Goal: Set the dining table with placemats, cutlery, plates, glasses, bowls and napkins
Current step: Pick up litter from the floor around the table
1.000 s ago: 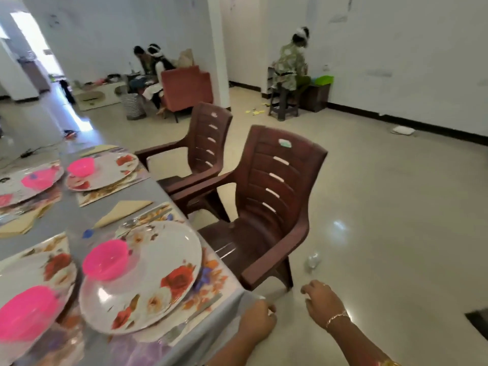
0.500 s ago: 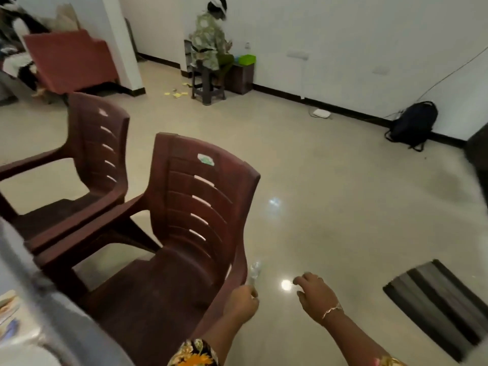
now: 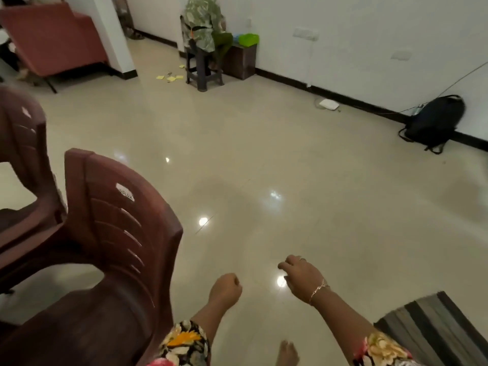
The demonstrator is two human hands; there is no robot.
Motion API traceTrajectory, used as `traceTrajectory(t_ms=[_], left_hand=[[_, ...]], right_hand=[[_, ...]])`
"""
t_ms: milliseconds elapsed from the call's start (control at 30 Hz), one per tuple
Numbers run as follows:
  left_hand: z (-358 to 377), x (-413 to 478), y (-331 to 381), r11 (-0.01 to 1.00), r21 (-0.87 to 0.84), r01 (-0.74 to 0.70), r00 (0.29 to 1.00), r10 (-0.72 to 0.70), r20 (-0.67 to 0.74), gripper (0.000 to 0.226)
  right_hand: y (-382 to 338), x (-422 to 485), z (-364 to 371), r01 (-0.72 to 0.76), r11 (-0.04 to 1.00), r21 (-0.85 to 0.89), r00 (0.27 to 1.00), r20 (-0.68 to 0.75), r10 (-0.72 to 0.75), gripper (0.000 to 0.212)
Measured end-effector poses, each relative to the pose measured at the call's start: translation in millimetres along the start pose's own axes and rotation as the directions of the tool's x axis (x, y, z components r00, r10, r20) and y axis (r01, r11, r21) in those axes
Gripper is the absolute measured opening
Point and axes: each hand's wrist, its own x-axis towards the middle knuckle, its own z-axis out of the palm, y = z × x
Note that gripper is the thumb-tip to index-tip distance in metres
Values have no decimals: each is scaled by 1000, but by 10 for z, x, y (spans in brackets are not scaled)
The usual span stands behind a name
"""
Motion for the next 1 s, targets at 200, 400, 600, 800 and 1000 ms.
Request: traceTrajectory(t_ms=[200, 400, 600, 800, 1000], left_hand=[[-196, 491, 380, 976, -107, 188, 976, -198, -96, 6], [-372, 1017, 296, 913, -234, 335, 911, -377, -168, 5], [-406, 1705, 135, 816, -343, 464, 838, -530, -128, 27], [-570, 2340, 114, 698, -405, 591, 742, -667, -68, 28], [-214, 2869, -242, 654, -325, 683, 679, -732, -48, 38]], right_hand=[[807, 836, -153, 200, 970, -136, 979, 70, -192, 47], [1000, 1872, -226, 478, 863, -162, 878, 89, -470, 45], [1098, 3009, -86, 639, 759, -124, 769, 65, -636, 46], [1094, 3934, 323, 764, 644, -50, 645, 97, -758, 47], [917, 4656, 1202, 842, 537, 43, 531, 103, -841, 50]])
